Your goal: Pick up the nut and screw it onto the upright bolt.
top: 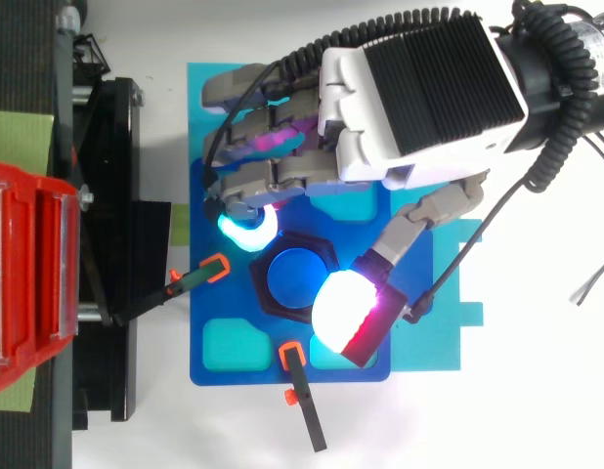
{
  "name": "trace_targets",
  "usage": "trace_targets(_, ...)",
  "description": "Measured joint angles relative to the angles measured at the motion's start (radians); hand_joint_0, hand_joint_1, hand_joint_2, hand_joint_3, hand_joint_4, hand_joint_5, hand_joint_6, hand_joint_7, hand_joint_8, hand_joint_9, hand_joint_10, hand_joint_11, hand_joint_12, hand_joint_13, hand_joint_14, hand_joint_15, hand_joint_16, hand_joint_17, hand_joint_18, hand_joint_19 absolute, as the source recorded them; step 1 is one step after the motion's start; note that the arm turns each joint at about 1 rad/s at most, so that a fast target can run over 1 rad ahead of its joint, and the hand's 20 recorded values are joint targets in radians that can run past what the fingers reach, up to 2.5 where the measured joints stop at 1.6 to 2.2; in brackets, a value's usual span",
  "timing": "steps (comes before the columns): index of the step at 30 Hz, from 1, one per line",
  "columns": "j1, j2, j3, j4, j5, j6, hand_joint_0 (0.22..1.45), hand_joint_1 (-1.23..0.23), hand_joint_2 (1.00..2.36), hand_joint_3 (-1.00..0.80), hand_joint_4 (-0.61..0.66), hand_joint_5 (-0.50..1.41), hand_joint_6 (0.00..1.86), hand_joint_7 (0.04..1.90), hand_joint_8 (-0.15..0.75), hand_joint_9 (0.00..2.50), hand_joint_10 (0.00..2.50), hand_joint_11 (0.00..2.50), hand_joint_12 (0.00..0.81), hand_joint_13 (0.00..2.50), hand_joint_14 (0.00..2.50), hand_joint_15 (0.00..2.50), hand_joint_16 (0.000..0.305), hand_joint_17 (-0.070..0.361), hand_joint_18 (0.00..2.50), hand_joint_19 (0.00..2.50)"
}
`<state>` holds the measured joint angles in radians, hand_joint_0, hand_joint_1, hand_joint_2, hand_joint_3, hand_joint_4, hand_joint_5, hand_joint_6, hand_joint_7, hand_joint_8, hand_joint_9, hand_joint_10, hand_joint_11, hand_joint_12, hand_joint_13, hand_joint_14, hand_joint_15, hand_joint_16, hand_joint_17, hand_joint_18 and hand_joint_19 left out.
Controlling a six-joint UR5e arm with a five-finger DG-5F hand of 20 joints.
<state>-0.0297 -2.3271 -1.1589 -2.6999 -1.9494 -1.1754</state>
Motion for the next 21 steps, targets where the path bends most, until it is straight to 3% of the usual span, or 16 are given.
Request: trace_targets(21, -0.014, 0.000, 0.002, -0.003, -0.018, 0.000, 0.48, -0.16, 1.00, -0.50, 0.13, 0.09, 0.50, 1.48, 0.236, 1.55, 0.00, 0.12, 0.337, 0.90, 0.00, 0.00, 0.041, 0.092, 0.66, 0.03)
